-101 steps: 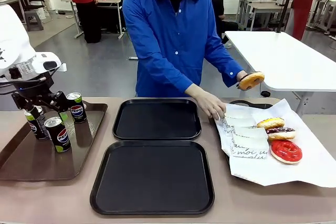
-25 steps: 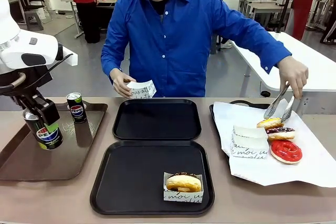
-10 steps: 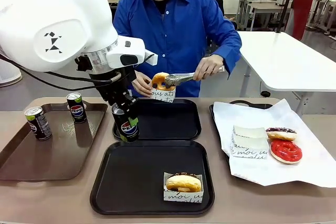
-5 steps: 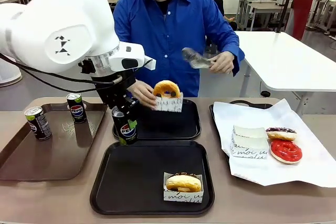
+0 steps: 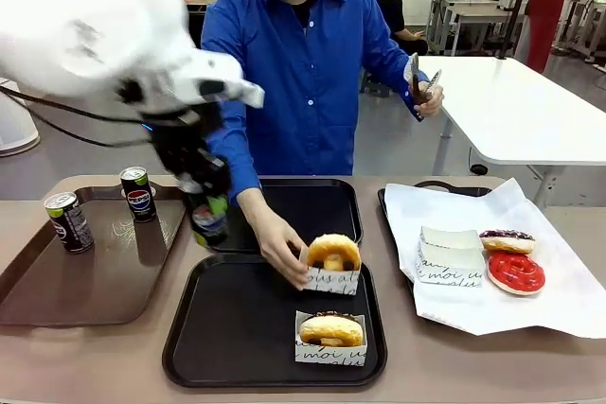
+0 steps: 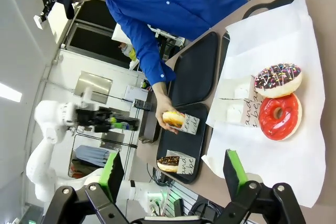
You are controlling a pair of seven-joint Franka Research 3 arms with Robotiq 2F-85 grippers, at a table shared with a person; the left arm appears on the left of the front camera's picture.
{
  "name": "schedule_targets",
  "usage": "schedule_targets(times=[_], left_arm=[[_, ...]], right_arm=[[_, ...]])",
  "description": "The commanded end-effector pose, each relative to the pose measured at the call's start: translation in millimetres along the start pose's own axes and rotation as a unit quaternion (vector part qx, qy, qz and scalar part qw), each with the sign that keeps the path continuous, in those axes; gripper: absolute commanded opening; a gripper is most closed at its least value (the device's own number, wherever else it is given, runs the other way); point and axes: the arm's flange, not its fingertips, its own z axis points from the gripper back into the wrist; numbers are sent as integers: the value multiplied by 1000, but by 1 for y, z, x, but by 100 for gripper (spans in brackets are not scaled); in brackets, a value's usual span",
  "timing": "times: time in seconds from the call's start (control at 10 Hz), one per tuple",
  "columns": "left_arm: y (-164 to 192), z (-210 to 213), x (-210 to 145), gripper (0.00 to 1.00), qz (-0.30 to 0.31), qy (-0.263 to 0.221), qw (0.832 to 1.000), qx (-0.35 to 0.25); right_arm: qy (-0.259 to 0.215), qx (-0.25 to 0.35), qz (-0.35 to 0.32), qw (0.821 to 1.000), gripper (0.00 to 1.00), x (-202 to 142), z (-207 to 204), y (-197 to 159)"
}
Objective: Set up donuts and drinks on trays.
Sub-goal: Pick up one Pepsi coke and place it on the Flat Tray.
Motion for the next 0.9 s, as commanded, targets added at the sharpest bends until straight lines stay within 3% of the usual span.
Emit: schedule_targets(times=[0.0,0.1,0.5,0.8], left_arm=[[9,46,-78,59,2,-38,999,36],[5,37,-88,59,6,-38,999,31],[19,35,-69,59,-7,-17,1000,20],[7,7,-13,59,-28,-18,999,-22]], right_arm=[[-4,9,7,1000,100,1,0,-1],[-4,9,7,1000,100,1,0,-1],[-4,9,7,1000,100,1,0,-1],[-4,9,7,1000,100,1,0,-1]])
